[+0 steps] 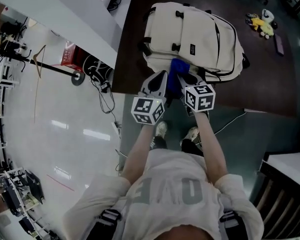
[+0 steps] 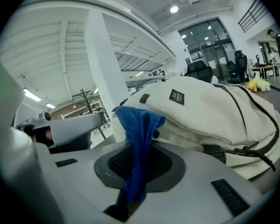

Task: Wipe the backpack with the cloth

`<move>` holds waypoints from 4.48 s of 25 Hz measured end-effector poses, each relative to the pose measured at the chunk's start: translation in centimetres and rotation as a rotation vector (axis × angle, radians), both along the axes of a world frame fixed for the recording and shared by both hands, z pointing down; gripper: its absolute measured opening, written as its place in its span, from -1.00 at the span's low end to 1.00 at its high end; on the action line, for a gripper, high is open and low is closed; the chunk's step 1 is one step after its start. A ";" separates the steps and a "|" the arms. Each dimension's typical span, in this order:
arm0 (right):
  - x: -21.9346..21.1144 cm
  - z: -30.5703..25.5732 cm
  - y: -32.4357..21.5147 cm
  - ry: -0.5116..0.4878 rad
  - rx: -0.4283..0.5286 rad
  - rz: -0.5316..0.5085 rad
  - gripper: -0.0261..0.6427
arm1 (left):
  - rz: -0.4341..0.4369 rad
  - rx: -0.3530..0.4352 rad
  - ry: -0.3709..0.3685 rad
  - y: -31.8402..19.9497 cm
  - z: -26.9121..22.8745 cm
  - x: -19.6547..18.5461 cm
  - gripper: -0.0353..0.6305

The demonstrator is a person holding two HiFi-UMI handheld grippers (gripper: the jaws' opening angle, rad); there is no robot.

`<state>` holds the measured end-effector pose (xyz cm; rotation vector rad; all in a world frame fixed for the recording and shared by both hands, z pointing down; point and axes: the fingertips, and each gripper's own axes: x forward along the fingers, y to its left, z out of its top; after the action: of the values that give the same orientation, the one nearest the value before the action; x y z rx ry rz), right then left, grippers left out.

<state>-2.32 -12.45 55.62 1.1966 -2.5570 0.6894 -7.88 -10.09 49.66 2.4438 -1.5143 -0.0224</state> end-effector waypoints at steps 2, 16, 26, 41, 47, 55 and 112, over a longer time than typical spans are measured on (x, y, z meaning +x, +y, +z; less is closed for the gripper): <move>0.7 0.1 0.1 -0.018 -0.006 -0.012 -0.80 | 0.001 0.003 -0.007 0.3 0.1 1.4 -0.88; 10.5 3.8 -0.2 0.098 -0.039 -0.023 -0.80 | -0.068 0.012 0.012 0.3 1.4 7.3 -0.88; 13.4 4.1 -0.3 0.105 -0.026 -0.075 -0.80 | -0.034 -0.014 -0.004 -0.1 2.7 12.4 -0.88; 23.9 5.8 -3.0 0.173 -0.034 -0.051 -0.80 | 0.042 -0.018 0.026 -6.5 3.4 21.4 -0.88; 26.7 5.6 -4.1 0.189 -0.047 -0.038 -0.80 | 0.050 -0.008 0.033 -8.1 2.9 24.2 -0.88; 30.2 5.4 -6.1 0.226 -0.047 0.018 -0.80 | 0.047 0.005 0.030 -9.7 2.1 25.6 -0.88; 24.6 4.3 -27.6 0.560 0.236 -0.645 -0.80 | 0.044 -0.007 0.051 -22.3 2.1 28.7 -0.88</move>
<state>22.30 -40.05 59.89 0.4467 -2.3403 -0.0878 20.79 -32.40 51.77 2.4504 -1.4367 -0.0705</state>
